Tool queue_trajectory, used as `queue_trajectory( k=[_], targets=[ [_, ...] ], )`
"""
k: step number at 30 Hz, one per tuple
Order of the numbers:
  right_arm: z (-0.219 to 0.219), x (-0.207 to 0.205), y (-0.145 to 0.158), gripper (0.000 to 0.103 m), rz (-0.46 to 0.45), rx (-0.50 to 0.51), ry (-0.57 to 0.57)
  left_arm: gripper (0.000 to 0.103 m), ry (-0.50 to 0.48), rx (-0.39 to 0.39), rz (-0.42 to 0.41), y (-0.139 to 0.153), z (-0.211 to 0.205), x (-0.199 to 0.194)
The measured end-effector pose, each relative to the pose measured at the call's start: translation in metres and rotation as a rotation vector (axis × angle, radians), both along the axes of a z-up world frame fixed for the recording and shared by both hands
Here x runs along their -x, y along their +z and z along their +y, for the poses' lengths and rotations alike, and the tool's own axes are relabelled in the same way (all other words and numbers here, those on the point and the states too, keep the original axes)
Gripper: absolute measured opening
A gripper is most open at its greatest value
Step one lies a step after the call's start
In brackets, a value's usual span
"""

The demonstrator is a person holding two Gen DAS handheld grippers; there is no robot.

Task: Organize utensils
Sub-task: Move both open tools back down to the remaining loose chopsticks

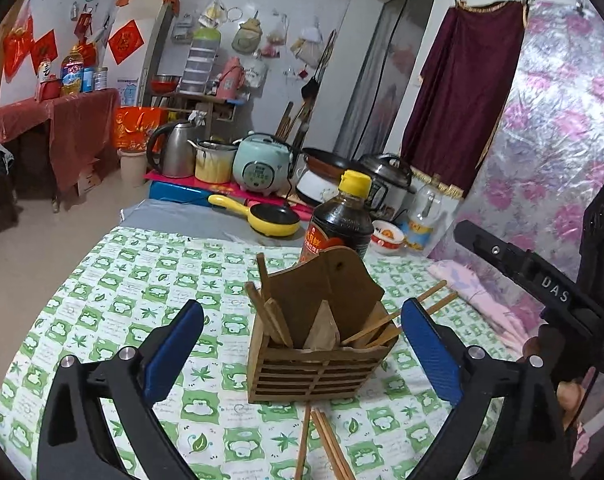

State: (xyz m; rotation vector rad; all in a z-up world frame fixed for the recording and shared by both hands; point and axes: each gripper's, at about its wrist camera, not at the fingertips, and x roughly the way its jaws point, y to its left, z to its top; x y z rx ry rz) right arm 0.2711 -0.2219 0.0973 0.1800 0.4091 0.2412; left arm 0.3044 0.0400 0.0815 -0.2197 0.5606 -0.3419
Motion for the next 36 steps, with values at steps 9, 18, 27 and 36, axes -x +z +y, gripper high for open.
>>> queue_trajectory(
  k=[9, 18, 27, 36],
  targets=[
    [0.008, 0.043, 0.007, 0.090, -0.046, 0.010, -0.014, 0.097, 0.085, -0.042, 0.113, -0.056, 0.029, 0.022],
    [0.005, 0.081, -0.064, 0.096, 0.082, 0.133, -0.051, 0.097, 0.071, -0.179, 0.370, -0.130, 0.029, 0.046],
    [-0.017, 0.120, -0.140, 0.096, 0.310, 0.226, 0.026, 0.097, -0.098, -0.279, 0.447, -0.157, -0.014, 0.079],
    [0.032, 0.137, -0.175, 0.091, 0.431, 0.387, 0.266, 0.099, -0.089, -0.424, 0.451, -0.168, -0.029, 0.080]
  ],
)
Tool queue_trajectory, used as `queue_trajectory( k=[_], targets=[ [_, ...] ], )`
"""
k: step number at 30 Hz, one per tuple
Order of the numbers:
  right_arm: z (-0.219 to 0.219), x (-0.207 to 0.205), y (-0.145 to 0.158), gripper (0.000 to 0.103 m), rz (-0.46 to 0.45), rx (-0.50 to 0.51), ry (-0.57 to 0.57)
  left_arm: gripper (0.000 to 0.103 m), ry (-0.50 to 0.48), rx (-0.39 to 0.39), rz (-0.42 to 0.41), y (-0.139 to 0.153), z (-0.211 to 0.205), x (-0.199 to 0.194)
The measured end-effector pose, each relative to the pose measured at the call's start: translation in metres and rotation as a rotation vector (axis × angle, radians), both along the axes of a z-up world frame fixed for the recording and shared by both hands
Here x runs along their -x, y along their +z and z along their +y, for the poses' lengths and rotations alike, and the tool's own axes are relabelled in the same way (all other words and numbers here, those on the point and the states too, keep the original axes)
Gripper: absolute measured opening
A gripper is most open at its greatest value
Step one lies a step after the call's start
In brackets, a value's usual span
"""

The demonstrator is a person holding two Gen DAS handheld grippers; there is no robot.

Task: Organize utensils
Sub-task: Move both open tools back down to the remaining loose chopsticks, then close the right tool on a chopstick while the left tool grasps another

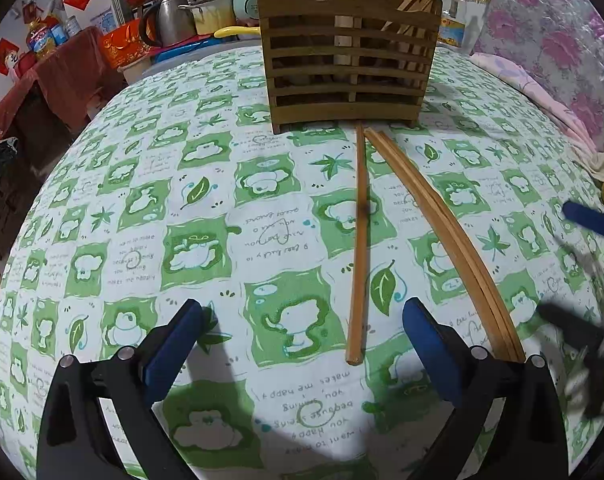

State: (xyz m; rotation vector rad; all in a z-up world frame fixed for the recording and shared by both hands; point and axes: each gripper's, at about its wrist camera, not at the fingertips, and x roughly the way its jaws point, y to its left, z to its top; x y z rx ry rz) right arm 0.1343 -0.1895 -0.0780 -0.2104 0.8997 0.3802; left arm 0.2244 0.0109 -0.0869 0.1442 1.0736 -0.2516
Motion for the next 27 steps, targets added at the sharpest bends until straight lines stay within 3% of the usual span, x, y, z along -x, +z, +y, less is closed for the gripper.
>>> queue_trajectory(
  k=[7, 10, 12, 15, 18, 27],
  targets=[
    [0.016, 0.020, -0.006, 0.091, 0.062, 0.020, 0.140, 0.099, -0.001, 0.000, 0.001, 0.001, -0.001, -0.001],
    [0.016, 0.017, -0.010, 0.090, 0.080, 0.074, 0.107, 0.099, -0.001, -0.001, 0.001, 0.000, -0.001, 0.000],
    [-0.003, 0.010, -0.010, 0.090, 0.059, 0.106, 0.005, 0.099, -0.001, 0.000, 0.000, 0.000, 0.000, 0.000],
    [-0.043, 0.004, -0.007, 0.071, 0.090, -0.008, -0.096, 0.099, 0.000, 0.000, 0.000, 0.000, 0.000, 0.000],
    [-0.067, 0.006, -0.002, 0.068, 0.094, -0.107, -0.134, 0.099, 0.000, 0.000, 0.000, 0.000, -0.001, 0.000],
    [-0.054, 0.008, -0.003, 0.048, 0.091, -0.076, -0.082, 0.099, 0.000, 0.000, 0.000, 0.000, -0.001, 0.000]
  ],
)
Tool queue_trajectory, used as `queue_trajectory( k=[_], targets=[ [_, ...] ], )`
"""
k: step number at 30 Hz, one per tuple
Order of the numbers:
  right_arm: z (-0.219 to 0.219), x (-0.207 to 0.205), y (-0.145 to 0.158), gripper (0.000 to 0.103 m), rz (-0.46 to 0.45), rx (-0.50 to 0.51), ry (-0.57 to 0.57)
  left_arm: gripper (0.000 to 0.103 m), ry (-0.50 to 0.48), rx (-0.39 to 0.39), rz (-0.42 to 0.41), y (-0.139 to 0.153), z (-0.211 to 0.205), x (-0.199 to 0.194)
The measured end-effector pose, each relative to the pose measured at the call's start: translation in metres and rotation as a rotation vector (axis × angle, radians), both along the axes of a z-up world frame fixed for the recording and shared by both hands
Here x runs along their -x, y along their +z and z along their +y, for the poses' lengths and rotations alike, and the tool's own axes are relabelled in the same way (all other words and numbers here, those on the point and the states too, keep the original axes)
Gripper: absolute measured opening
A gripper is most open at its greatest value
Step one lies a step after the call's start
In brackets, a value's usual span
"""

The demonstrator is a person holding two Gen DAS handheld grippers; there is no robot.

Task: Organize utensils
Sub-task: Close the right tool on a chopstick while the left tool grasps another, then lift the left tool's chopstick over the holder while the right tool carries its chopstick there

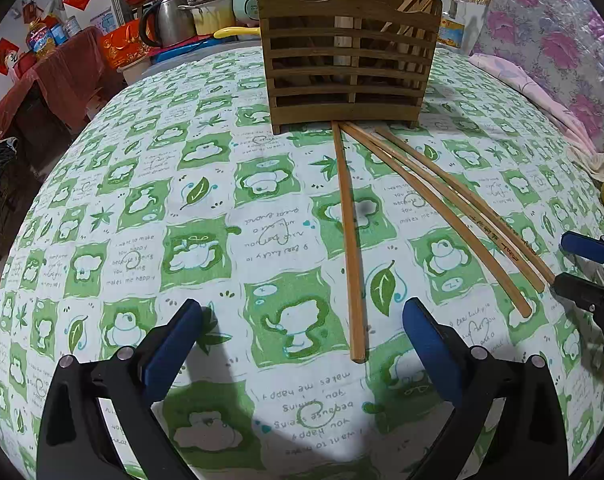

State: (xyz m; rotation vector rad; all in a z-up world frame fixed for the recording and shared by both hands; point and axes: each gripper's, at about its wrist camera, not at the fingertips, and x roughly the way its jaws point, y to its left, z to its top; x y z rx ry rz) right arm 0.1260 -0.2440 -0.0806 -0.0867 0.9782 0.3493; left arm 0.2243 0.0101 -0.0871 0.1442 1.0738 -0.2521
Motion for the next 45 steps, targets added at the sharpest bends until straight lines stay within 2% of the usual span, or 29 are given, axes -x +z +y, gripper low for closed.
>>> queue_trajectory(
  k=[5, 9, 11, 13, 19, 22, 23, 25, 26, 28, 29, 31, 32, 33, 34, 41, 45],
  targets=[
    [0.004, 0.000, -0.002, 0.035, 0.006, 0.009, 0.016, 0.099, 0.000, 0.000, 0.000, 0.000, 0.001, 0.000],
    [0.015, 0.000, -0.007, 0.031, 0.023, 0.061, 0.046, 0.099, 0.000, 0.000, 0.000, 0.000, 0.001, 0.000],
    [0.019, 0.002, -0.005, 0.017, 0.019, 0.064, 0.066, 0.099, 0.000, 0.000, -0.001, 0.000, 0.001, 0.000],
    [0.020, 0.004, -0.003, 0.008, 0.025, 0.045, 0.075, 0.099, 0.000, 0.001, -0.001, 0.000, 0.001, 0.001],
    [0.004, -0.003, -0.008, 0.007, 0.073, -0.063, 0.032, 0.099, -0.003, -0.009, -0.001, 0.001, -0.001, 0.000],
    [0.007, -0.003, -0.008, 0.007, 0.068, -0.049, 0.036, 0.097, 0.000, -0.034, -0.018, 0.003, -0.004, 0.001],
    [0.008, -0.003, -0.008, 0.007, 0.067, -0.046, 0.037, 0.095, -0.008, -0.041, -0.026, 0.004, -0.007, 0.003],
    [0.008, -0.004, -0.008, 0.007, 0.070, -0.052, 0.037, 0.079, -0.034, -0.019, -0.031, 0.006, -0.011, 0.007],
    [0.008, -0.004, -0.008, 0.007, 0.071, -0.054, 0.036, 0.074, -0.040, 0.009, -0.023, 0.007, -0.011, 0.007],
    [0.008, -0.004, -0.008, 0.007, 0.071, -0.055, 0.036, 0.056, -0.033, 0.023, -0.035, 0.008, -0.012, 0.008],
    [0.007, -0.004, -0.008, 0.007, 0.071, -0.055, 0.036, 0.051, -0.029, 0.028, -0.039, 0.009, -0.012, 0.009],
    [0.006, -0.004, -0.008, 0.007, 0.073, -0.060, 0.035, 0.027, -0.014, 0.048, -0.043, 0.010, -0.012, 0.012],
    [0.006, -0.004, -0.008, 0.007, 0.074, -0.062, 0.035, 0.021, -0.015, 0.061, -0.042, 0.011, -0.013, 0.014],
    [0.006, -0.004, -0.008, 0.007, 0.074, -0.063, 0.035, 0.009, -0.019, 0.074, -0.039, 0.011, -0.014, 0.016],
    [0.006, -0.004, -0.009, 0.007, 0.074, -0.064, 0.035, 0.006, -0.023, 0.083, -0.037, 0.011, -0.015, 0.019],
    [0.005, -0.004, -0.008, 0.007, 0.073, -0.068, 0.029, 0.006, -0.016, 0.135, -0.034, 0.015, -0.015, 0.032],
    [-0.002, 0.000, -0.002, 0.007, 0.027, -0.067, -0.014, 0.006, -0.007, 0.162, -0.043, 0.021, -0.007, 0.046]
  ],
)
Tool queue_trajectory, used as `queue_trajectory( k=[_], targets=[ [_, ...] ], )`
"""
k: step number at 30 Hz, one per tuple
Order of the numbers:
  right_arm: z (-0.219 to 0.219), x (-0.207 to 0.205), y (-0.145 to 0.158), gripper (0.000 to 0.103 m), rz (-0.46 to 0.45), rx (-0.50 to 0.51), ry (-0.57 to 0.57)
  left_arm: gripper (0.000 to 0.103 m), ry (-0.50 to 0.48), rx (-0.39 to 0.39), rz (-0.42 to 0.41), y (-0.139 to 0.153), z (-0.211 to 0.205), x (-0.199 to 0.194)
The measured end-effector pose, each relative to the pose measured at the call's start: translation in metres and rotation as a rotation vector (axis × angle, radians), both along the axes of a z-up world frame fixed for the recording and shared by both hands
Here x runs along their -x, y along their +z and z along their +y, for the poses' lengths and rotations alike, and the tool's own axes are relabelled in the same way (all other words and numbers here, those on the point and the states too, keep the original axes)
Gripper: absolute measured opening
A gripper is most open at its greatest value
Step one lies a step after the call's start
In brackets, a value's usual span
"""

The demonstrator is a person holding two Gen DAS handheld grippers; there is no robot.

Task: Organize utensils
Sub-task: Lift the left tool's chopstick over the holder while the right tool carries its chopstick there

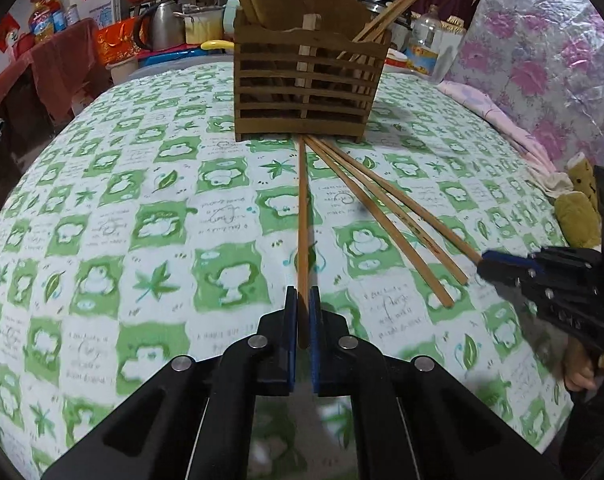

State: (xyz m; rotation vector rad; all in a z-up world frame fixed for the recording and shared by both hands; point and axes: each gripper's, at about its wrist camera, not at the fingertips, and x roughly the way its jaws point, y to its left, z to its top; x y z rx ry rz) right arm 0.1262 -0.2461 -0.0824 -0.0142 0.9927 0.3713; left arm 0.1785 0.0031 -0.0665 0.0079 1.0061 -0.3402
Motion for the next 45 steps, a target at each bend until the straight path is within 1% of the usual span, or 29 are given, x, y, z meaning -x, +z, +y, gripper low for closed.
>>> queue_trajectory(
  k=[4, 7, 8, 11, 14, 17, 19, 21, 25, 28, 29, 31, 34, 38, 41, 45],
  targets=[
    [-0.003, 0.009, 0.016, 0.006, -0.081, 0.003, -0.024, 0.006, 0.009, -0.007, -0.034, 0.013, 0.007, 0.017],
    [-0.007, 0.016, 0.042, 0.006, -0.156, -0.017, -0.037, 0.006, 0.021, 0.008, -0.072, 0.032, 0.014, 0.024],
    [-0.008, 0.017, 0.050, 0.006, -0.176, -0.022, -0.040, 0.006, 0.025, 0.016, -0.086, 0.040, 0.017, 0.025],
    [-0.013, 0.020, 0.088, 0.006, -0.269, -0.052, -0.049, 0.006, 0.038, 0.030, -0.146, 0.071, 0.022, 0.027],
    [-0.014, 0.017, 0.119, 0.007, -0.334, -0.093, -0.049, 0.006, 0.029, 0.041, -0.204, 0.102, 0.022, 0.026],
    [-0.012, 0.012, 0.138, 0.007, -0.379, -0.112, -0.057, 0.006, 0.030, 0.048, -0.238, 0.123, 0.019, 0.019],
    [-0.009, 0.006, 0.142, 0.007, -0.386, -0.116, -0.055, 0.006, 0.029, 0.052, -0.252, 0.132, 0.016, 0.013],
    [-0.005, 0.002, 0.141, 0.007, -0.379, -0.111, -0.053, 0.006, 0.016, 0.051, -0.251, 0.135, 0.010, 0.006],
    [0.000, -0.009, 0.127, 0.007, -0.345, -0.115, -0.061, 0.006, 0.020, 0.040, -0.200, 0.117, 0.005, -0.014],
    [-0.001, -0.013, 0.121, 0.007, -0.334, -0.125, -0.073, 0.006, 0.036, 0.056, -0.155, 0.103, 0.007, -0.027],
    [-0.003, -0.013, 0.122, 0.007, -0.332, -0.127, -0.077, 0.006, 0.040, 0.063, -0.149, 0.102, 0.007, -0.029],
    [-0.004, -0.014, 0.124, 0.007, -0.334, -0.131, -0.084, 0.006, 0.045, 0.071, -0.161, 0.108, 0.009, -0.031],
    [-0.006, -0.018, 0.136, 0.007, -0.358, -0.145, -0.093, 0.006, 0.037, 0.075, -0.202, 0.126, 0.006, -0.034],
    [-0.004, -0.025, 0.158, 0.006, -0.408, -0.158, -0.092, 0.006, 0.016, 0.067, -0.276, 0.162, -0.005, -0.041],
    [0.001, -0.033, 0.177, 0.006, -0.447, -0.172, -0.086, 0.006, 0.009, 0.069, -0.326, 0.190, -0.013, -0.050],
    [0.008, -0.045, 0.199, 0.006, -0.496, -0.188, -0.076, 0.006, 0.020, 0.066, -0.394, 0.227, -0.023, -0.072]
  ],
)
